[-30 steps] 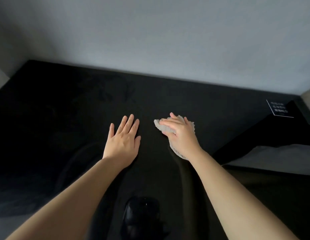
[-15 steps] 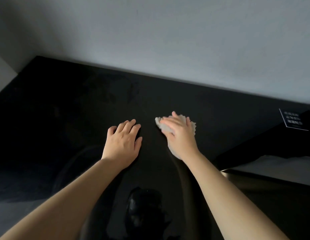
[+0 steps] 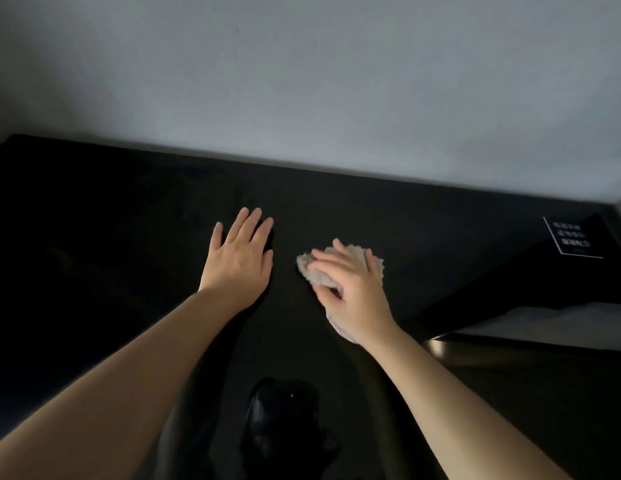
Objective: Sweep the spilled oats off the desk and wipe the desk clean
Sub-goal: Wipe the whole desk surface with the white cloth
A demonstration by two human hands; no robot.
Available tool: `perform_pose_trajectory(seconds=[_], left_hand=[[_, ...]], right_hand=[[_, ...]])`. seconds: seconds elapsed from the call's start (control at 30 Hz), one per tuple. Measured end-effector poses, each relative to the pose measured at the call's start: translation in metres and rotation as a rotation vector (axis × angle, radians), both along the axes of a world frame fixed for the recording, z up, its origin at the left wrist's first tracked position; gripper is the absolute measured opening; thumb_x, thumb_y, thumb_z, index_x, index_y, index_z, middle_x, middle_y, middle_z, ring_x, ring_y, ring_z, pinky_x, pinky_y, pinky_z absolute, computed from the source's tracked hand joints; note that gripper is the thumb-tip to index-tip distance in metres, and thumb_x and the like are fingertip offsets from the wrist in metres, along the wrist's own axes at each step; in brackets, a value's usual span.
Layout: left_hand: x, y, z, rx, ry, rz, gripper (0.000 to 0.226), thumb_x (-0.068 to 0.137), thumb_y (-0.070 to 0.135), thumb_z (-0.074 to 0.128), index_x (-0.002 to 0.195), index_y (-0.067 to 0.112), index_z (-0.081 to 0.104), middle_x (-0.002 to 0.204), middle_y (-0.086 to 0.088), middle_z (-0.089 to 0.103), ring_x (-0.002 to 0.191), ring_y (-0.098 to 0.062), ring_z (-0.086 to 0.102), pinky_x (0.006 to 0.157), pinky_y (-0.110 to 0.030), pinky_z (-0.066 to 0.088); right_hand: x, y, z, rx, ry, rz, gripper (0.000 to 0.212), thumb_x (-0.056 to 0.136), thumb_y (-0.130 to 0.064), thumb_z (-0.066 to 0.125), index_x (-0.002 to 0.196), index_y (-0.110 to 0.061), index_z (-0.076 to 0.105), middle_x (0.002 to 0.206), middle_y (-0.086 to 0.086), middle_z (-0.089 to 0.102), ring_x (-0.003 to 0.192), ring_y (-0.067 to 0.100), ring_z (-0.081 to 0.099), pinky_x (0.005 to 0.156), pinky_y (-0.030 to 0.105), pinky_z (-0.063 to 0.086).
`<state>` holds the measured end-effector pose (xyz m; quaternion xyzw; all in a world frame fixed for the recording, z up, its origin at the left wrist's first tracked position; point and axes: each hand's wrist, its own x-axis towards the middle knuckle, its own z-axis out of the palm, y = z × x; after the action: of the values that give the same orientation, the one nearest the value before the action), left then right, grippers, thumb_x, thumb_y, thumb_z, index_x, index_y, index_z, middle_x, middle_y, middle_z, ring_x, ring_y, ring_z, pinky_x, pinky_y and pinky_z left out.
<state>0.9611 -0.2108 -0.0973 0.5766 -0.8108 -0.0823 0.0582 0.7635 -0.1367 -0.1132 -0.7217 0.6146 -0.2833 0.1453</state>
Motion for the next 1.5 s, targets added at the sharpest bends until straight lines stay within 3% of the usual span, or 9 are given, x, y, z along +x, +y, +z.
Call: perform_pose_trajectory(seconds=[0.13, 0.37, 0.57, 0.67, 0.8, 1.03, 1.23, 1.4, 1.5], left_hand=[[-0.002, -0.032, 0.001, 0.006, -0.044, -0.048, 0.056, 0.101, 0.036, 0.028, 0.153, 0.023, 0.012, 0.162, 0.001, 0.003, 0.148, -0.017, -0.006, 0.118, -0.051, 0.001], [0.008, -0.077, -0.006, 0.004, -0.074, -0.037, 0.056, 0.1, 0.04, 0.022, 0.153, 0.024, 0.012, 0.162, 0.002, 0.004, 0.148, -0.017, -0.004, 0.117, -0.053, -0.002], [0.01, -0.077, -0.013, -0.006, -0.027, -0.031, 0.056, 0.099, 0.04, 0.022, 0.153, 0.026, 0.015, 0.161, 0.003, 0.008, 0.149, -0.015, -0.001, 0.119, -0.052, 0.001], [0.009, -0.077, -0.012, -0.004, -0.021, -0.025, 0.056, 0.099, 0.041, 0.022, 0.153, 0.026, 0.016, 0.161, 0.003, 0.008, 0.149, -0.015, 0.0, 0.118, -0.051, 0.0], [0.009, -0.077, -0.013, -0.012, -0.011, -0.021, 0.056, 0.098, 0.041, 0.022, 0.152, 0.026, 0.017, 0.161, 0.004, 0.009, 0.148, -0.014, 0.0, 0.119, -0.051, 0.0], [0.01, -0.077, -0.013, 0.002, -0.005, -0.025, 0.057, 0.098, 0.04, 0.023, 0.152, 0.025, 0.02, 0.161, 0.003, 0.012, 0.148, -0.015, 0.003, 0.119, -0.052, 0.003], [0.011, -0.079, -0.015, -0.005, -0.021, -0.029, 0.061, 0.094, 0.043, 0.012, 0.15, 0.024, 0.026, 0.159, 0.002, 0.019, 0.148, -0.016, 0.008, 0.117, -0.052, 0.005], [0.011, -0.079, -0.014, 0.002, -0.021, -0.033, 0.062, 0.093, 0.043, 0.011, 0.15, 0.025, 0.026, 0.16, 0.003, 0.017, 0.148, -0.016, 0.008, 0.118, -0.052, 0.005], [0.011, -0.079, -0.014, 0.008, 0.009, -0.03, 0.062, 0.093, 0.043, 0.012, 0.15, 0.025, 0.027, 0.16, 0.003, 0.018, 0.148, -0.015, 0.008, 0.118, -0.052, 0.004]], right_hand=[[-0.014, 0.0, -0.002, 0.022, 0.05, 0.134, 0.032, 0.09, -0.025, 0.054, 0.12, -0.032, 0.064, 0.138, -0.019, 0.053, 0.143, 0.005, 0.027, 0.119, 0.045, 0.007], [-0.011, -0.095, 0.002, 0.05, -0.031, -0.236, 0.032, 0.09, -0.009, 0.063, 0.117, -0.024, 0.067, 0.134, -0.011, 0.058, 0.142, 0.015, 0.033, 0.119, 0.055, 0.01], [-0.02, -0.05, -0.001, 0.04, 0.002, 0.14, 0.038, 0.086, -0.009, 0.056, 0.117, -0.029, 0.066, 0.135, -0.019, 0.056, 0.142, 0.006, 0.032, 0.119, 0.049, 0.013], [-0.027, -0.098, 0.001, 0.059, -0.038, -0.052, 0.046, 0.083, 0.004, 0.06, 0.118, -0.025, 0.066, 0.135, -0.016, 0.055, 0.141, 0.013, 0.034, 0.12, 0.051, 0.011], [-0.019, -0.158, 0.003, 0.052, -0.053, -0.36, 0.034, 0.091, -0.005, 0.059, 0.12, -0.022, 0.066, 0.132, -0.008, 0.06, 0.141, 0.018, 0.035, 0.119, 0.047, 0.008], [-0.024, -0.106, -0.002, 0.056, -0.005, 0.131, 0.045, 0.085, 0.003, 0.058, 0.12, -0.024, 0.066, 0.134, -0.018, 0.055, 0.14, 0.006, 0.034, 0.121, 0.039, 0.011], [-0.016, -0.174, 0.008, -0.051, -0.014, -0.321, 0.025, 0.091, -0.006, 0.06, 0.109, -0.021, 0.07, 0.113, -0.007, 0.067, 0.111, 0.017, 0.056, 0.099, 0.042, 0.041], [0.004, -0.174, 0.003, 0.018, -0.02, 0.098, 0.03, 0.091, -0.006, 0.058, 0.116, -0.019, 0.069, 0.124, -0.006, 0.065, 0.124, 0.011, 0.051, 0.111, 0.034, 0.03], [0.002, -0.197, -0.001, -0.02, -0.034, -0.007, 0.029, 0.09, -0.009, 0.059, 0.116, -0.017, 0.069, 0.121, -0.004, 0.068, 0.12, 0.015, 0.055, 0.107, 0.045, 0.039]])
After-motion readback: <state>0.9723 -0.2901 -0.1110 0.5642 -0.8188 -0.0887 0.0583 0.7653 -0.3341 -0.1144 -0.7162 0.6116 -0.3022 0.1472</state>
